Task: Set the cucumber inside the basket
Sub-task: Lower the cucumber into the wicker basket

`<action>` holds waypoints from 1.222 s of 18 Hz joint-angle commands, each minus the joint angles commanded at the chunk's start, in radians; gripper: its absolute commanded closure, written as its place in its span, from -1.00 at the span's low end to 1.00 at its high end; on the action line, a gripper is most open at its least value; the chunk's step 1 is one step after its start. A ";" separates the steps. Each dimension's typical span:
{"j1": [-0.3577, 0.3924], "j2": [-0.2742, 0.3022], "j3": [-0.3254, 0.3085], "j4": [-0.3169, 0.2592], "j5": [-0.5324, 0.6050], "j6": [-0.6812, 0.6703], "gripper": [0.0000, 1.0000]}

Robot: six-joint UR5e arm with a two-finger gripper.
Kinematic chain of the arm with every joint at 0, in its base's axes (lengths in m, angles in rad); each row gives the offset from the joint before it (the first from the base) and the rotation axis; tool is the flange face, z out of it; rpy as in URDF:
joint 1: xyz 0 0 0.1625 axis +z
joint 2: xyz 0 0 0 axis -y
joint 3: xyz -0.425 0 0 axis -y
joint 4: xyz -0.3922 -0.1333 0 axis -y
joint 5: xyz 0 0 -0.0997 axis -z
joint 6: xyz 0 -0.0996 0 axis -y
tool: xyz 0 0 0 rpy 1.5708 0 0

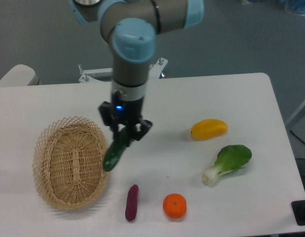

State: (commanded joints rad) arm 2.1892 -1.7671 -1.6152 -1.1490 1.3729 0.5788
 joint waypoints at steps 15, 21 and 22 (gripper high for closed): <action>-0.160 -0.150 -0.092 0.041 0.141 -0.501 0.44; -0.216 -0.212 -0.077 0.063 0.158 -0.499 0.44; -0.230 -0.219 -0.078 0.072 0.170 -0.499 0.44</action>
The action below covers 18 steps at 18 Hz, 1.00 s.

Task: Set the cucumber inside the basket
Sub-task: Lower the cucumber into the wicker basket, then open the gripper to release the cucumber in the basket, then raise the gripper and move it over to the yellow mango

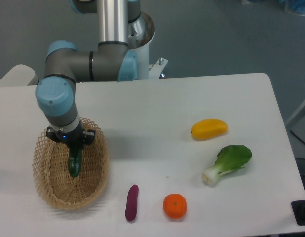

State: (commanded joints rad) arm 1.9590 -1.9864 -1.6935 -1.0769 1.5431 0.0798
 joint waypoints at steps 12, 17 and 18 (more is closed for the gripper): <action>-0.017 -0.005 0.028 0.043 0.098 0.028 -1.00; 0.001 0.014 0.135 0.031 0.120 0.154 -1.00; 0.032 0.024 0.140 0.028 0.143 0.220 -1.00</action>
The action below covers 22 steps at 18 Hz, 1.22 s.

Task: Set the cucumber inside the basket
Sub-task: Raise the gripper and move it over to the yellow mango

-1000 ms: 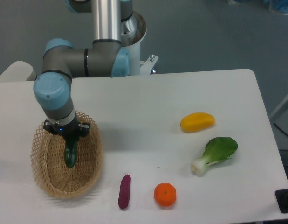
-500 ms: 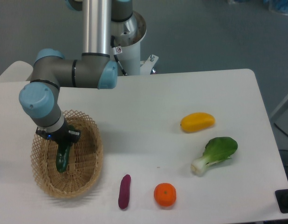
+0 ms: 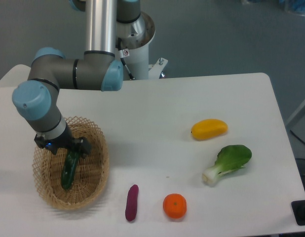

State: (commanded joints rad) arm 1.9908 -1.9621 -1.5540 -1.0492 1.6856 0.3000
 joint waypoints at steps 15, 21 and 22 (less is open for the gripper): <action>0.468 0.161 0.003 -0.058 -0.007 0.900 -1.00; 0.628 0.190 0.002 -0.118 -0.113 1.281 -1.00; 0.640 0.190 0.002 -0.123 -0.113 1.327 -1.00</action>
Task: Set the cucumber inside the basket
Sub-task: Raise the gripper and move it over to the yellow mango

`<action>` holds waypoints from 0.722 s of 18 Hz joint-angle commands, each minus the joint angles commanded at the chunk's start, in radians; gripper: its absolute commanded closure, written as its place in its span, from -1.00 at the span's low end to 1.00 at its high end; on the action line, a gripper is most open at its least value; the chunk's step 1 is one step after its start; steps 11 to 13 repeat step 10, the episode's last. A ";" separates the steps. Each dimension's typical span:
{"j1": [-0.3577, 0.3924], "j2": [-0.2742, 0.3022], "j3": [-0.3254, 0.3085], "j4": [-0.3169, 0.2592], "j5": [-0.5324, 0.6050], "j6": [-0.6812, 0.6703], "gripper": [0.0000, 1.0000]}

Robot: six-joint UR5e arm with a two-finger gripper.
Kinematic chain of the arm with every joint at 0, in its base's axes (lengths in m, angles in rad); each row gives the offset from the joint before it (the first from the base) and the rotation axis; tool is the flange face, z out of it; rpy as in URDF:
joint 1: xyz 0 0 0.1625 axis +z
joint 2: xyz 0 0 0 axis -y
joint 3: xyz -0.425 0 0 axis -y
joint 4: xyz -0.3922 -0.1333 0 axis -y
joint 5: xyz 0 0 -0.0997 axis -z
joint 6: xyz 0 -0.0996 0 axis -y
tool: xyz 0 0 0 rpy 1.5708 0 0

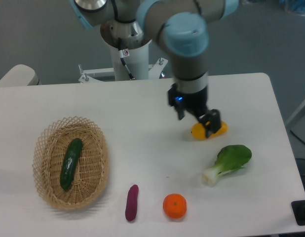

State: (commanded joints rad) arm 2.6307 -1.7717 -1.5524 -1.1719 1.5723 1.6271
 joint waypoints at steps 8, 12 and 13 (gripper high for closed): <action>0.012 0.000 -0.008 -0.005 -0.049 0.028 -1.00; 0.006 0.000 -0.008 -0.005 -0.049 0.022 -1.00; 0.006 0.000 -0.008 -0.005 -0.049 0.022 -1.00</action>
